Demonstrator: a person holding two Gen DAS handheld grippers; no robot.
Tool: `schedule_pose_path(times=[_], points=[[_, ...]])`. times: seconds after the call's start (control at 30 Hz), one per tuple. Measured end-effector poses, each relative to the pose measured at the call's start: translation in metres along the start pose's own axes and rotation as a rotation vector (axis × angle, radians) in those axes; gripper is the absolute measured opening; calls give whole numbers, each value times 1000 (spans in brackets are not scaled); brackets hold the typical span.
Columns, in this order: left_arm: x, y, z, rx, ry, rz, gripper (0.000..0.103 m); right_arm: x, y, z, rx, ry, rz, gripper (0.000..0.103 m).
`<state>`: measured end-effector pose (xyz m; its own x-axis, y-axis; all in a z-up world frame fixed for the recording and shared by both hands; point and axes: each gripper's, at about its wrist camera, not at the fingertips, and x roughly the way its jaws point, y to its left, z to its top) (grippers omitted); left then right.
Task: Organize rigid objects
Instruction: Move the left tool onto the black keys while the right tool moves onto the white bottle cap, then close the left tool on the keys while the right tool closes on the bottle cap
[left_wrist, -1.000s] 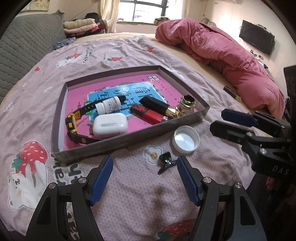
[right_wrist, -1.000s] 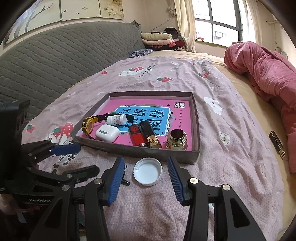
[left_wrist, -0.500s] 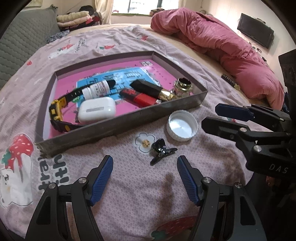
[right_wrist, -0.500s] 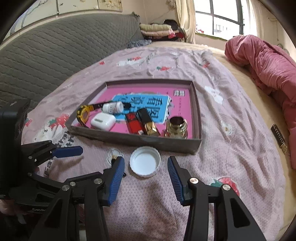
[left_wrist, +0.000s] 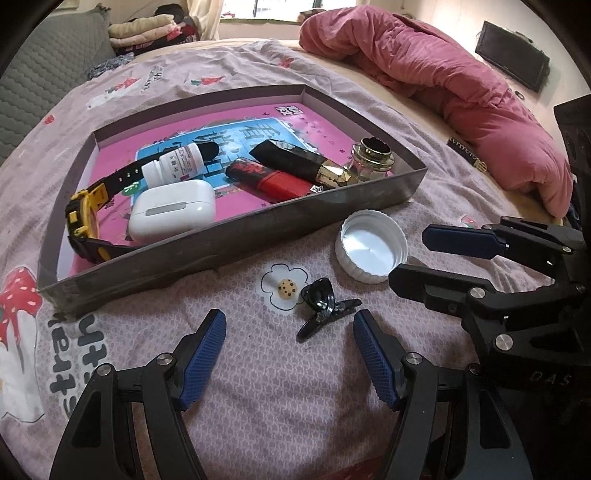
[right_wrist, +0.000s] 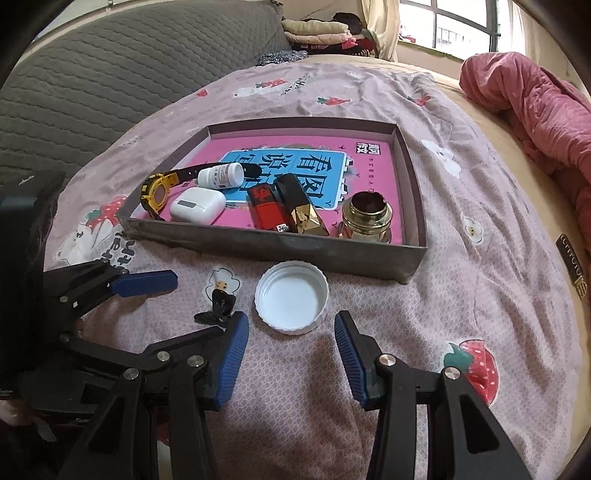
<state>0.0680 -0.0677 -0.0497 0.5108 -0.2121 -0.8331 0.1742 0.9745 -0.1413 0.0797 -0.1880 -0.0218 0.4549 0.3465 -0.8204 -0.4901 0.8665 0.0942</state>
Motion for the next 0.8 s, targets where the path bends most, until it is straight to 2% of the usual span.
schedule_pose_path(times=[0.13, 0.3, 0.53, 0.8], points=[[5, -1, 2, 9, -1, 6, 73, 5, -1, 1, 3, 9, 6, 48], [11, 4, 3, 14, 2, 58, 73, 12, 2, 3, -9, 17, 12, 48], [14, 11, 5, 6, -3, 68, 73, 26, 0, 9, 7, 28, 22, 48], [18, 11, 6, 29, -8, 85, 73, 40, 1, 13, 2, 44, 29, 53]])
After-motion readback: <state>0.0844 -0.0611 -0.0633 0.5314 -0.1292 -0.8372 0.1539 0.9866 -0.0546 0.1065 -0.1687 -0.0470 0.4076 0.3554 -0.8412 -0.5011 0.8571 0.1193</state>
